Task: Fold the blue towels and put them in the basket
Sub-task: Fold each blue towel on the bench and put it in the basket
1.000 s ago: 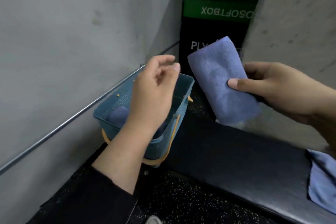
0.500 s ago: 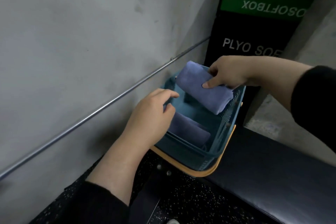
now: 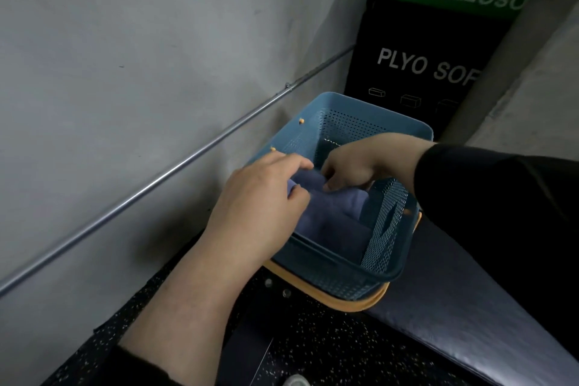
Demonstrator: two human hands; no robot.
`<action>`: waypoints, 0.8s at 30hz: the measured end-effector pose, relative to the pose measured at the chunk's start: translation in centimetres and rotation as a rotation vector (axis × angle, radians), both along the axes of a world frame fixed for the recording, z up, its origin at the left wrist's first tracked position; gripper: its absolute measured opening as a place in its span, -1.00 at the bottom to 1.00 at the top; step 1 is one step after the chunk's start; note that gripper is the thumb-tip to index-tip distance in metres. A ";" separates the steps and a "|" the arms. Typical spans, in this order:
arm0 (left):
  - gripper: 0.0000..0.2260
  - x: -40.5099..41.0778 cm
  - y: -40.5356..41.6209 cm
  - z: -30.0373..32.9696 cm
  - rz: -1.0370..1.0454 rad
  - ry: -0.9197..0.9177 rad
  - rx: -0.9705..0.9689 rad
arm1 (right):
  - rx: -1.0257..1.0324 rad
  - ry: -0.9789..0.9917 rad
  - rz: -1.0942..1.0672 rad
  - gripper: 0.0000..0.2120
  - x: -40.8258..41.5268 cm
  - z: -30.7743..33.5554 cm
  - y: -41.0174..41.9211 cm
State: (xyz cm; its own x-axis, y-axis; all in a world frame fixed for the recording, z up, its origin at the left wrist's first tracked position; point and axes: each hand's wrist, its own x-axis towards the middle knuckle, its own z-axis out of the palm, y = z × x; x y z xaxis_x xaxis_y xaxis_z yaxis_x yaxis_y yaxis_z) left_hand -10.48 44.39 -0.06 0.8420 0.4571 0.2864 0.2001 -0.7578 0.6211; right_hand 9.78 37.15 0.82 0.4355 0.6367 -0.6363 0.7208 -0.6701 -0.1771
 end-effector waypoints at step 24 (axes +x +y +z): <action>-0.64 0.5 -0.9 1.0 0.106 -0.066 -0.027 | -0.022 -0.297 0.194 -0.76 2.1 -1.8 0.3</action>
